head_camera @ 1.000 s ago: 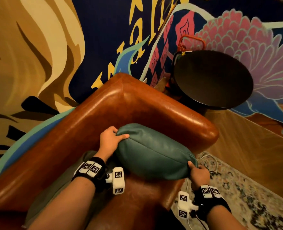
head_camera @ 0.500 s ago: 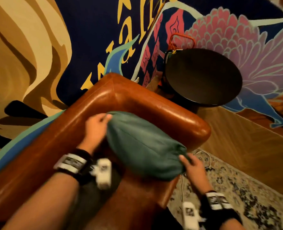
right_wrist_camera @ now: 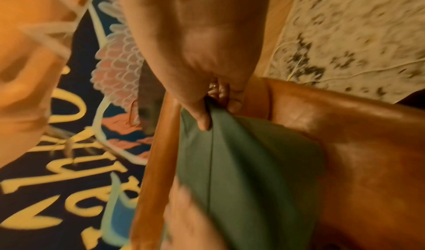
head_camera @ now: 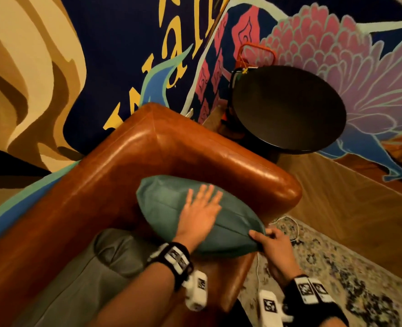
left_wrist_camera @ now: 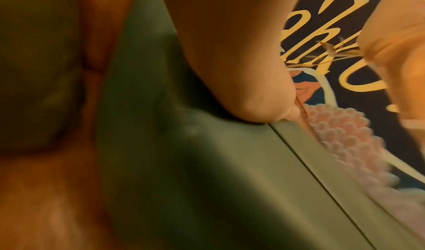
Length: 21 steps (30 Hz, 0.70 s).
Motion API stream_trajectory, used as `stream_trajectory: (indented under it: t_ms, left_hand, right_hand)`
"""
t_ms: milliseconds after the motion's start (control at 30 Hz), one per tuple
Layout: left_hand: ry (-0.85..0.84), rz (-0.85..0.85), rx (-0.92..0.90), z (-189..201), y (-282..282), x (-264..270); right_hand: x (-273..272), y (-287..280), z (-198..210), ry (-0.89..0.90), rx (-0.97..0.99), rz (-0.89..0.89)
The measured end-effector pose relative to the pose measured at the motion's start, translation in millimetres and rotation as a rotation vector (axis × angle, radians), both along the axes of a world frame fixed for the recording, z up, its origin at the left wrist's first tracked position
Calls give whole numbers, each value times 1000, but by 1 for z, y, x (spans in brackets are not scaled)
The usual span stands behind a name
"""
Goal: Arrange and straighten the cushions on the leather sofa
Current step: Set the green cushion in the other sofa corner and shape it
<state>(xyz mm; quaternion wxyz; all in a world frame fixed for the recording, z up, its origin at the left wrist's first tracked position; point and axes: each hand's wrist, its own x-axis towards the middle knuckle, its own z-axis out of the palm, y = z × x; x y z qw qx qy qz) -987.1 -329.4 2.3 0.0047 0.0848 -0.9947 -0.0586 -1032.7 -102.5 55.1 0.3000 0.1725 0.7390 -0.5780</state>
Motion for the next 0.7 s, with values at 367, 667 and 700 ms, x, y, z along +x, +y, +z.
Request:
stream_trajectory:
  t_ms: [367,667,700]
  left_hand:
    - [109,824,426,48,-113,22]
    - [254,611,588,69,-145,31]
    - [281,666,626,67,-145,30]
  right_hand:
    - [-6,3,-6,-65,13,-169]
    - [-25,35,52,134,132,76]
    - [-25,30,62,82,85,67]
